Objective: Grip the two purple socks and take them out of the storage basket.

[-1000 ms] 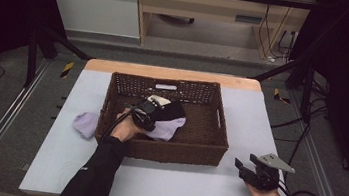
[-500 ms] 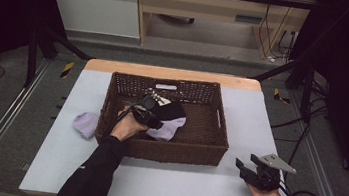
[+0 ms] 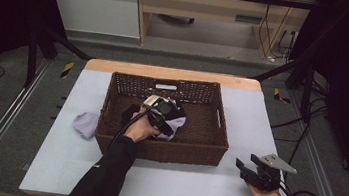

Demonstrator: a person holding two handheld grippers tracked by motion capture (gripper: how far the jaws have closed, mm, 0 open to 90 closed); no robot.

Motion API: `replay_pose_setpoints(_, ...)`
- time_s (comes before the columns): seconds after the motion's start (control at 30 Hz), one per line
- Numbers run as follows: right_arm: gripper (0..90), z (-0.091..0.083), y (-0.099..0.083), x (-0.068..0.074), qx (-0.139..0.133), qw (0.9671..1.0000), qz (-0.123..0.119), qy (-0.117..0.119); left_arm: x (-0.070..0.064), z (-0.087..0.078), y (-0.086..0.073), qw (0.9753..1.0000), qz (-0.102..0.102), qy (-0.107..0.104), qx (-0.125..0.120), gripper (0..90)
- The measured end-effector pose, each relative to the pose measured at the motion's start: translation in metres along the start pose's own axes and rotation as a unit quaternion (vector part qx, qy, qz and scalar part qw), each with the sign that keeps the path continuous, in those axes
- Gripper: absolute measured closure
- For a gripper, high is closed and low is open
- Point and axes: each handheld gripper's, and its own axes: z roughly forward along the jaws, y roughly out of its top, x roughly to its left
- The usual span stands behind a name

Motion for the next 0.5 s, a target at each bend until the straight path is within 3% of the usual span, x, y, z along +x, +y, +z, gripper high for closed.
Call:
replay_pose_setpoints(0.1,39.0,0.0008,-0.0001,0.0,-0.001,1.0,-0.002,-0.001,-0.0004,0.0029,-0.0008,0.9999,-0.001,-0.002,0.016,46.5)
replay_pose_setpoints(0.17,39.0,0.0013,-0.0003,0.0004,-0.001,1.0,-0.003,-0.001,0.0003,0.0043,-0.001,0.9996,-0.006,0.002,0.026,59.4)
replay_pose_setpoints(0.23,39.0,0.0003,-0.0004,0.0006,-0.001,1.0,-0.001,-0.001,0.0049,0.006,-0.0019,0.9983,-0.03,-0.006,0.049,72.9)
replay_pose_setpoints(0.33,39.1,0.0,-0.0003,0.0004,-0.002,1.0,0.0,-0.001,0.0054,0.0067,-0.0025,0.9976,-0.04,-0.014,0.055,89.0)
replay_pose_setpoints(0.47,39.2,0.0,-0.0004,0.0,-0.002,1.0,-0.003,-0.002,0.007,0.0048,-0.0038,0.9969,-0.049,-0.027,0.056,89.1)
replay_pose_setpoints(0.5,39.3,-0.0007,-0.0002,0.0004,-0.001,1.0,0.001,0.0,0.007,0.0033,-0.0042,0.9971,-0.055,-0.028,0.044,89.1)
